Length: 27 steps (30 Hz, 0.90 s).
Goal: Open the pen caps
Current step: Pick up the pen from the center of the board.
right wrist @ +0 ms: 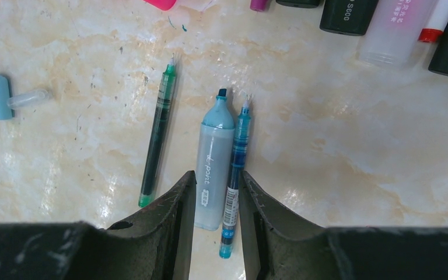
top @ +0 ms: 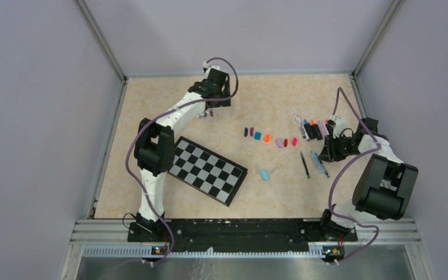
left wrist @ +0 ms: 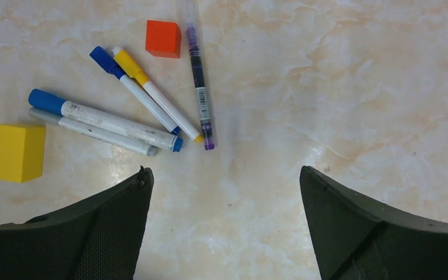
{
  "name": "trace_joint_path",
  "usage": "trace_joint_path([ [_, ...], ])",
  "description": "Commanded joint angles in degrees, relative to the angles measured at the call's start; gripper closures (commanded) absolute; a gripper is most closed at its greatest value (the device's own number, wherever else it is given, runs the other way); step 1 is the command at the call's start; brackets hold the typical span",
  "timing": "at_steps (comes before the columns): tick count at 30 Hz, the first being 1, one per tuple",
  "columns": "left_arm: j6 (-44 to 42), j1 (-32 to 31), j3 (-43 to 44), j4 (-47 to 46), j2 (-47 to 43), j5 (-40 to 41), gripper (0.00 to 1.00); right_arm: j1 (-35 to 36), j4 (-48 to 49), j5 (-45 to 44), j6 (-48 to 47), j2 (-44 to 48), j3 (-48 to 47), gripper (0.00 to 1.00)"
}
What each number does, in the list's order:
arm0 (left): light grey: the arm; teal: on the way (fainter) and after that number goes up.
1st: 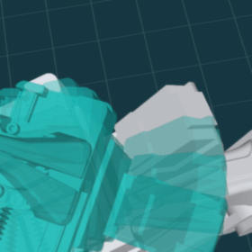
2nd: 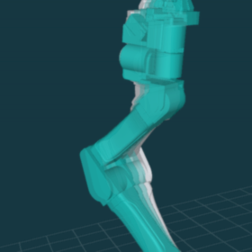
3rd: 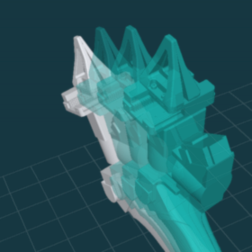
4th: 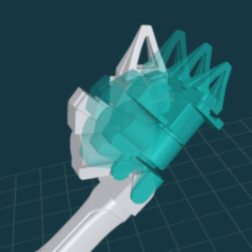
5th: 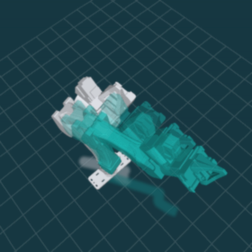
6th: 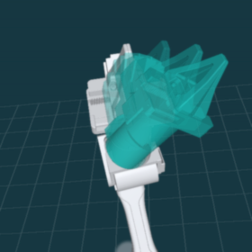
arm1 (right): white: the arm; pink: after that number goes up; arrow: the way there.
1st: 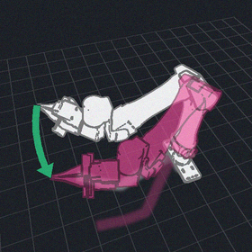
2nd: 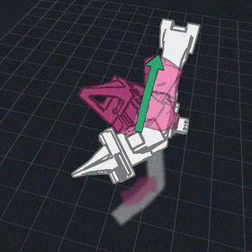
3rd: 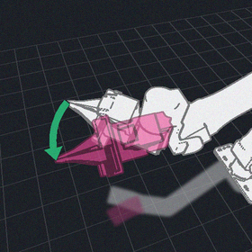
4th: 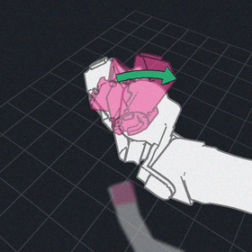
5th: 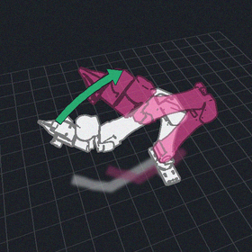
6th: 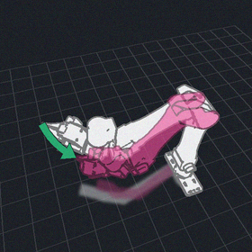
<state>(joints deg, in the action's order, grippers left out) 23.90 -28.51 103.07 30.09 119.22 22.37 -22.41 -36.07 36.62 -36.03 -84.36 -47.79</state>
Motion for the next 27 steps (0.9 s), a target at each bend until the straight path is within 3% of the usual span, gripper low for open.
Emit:
trace_joint_path([
  [1, -1.9, 5.6, 2.3, -2.4, 1.9, -9.7, 0.05, -0.5, 0.1, 1.4, -1.2, 1.5, -1.3, 0.68],
  [5, -4.1, 7.9, 1.9, -7.3, 3.2, -17.3, 0.08, -0.5, 0.1, 1.5, -1.3, 1.4, -1.3, 0.68],
  [11, -6.7, 8.5, 6.3, -7.3, 7.3, -16.3, 0.18, -0.5, 0.0, 1.4, -1.4, 1.4, -1.3, 0.68],
  [14, -6.7, 8.6, 8.3, -6.7, 9.4, -14.7, 0.36, -0.5, 0.1, 1.4, -1.5, 1.4, -1.3, 0.68],
  [17, -5.9, 8.6, 11.8, -4.0, 12.2, -13.0, 0.61, -0.5, 0.0, 1.4, -1.5, 1.4, -1.3, 0.68],
  [20, -5.3, 8.6, 15.2, -1.6, 14.5, -11.2, 0.71, -0.5, 0.0, 1.4, -1.6, 1.3, -1.3, 0.68],
  [27, -5.5, 8.5, 17.1, -1.1, 17.1, -10.1, 0.74, -0.5, 0.0, 1.4, -1.7, 1.3, -1.3, 0.68],
])
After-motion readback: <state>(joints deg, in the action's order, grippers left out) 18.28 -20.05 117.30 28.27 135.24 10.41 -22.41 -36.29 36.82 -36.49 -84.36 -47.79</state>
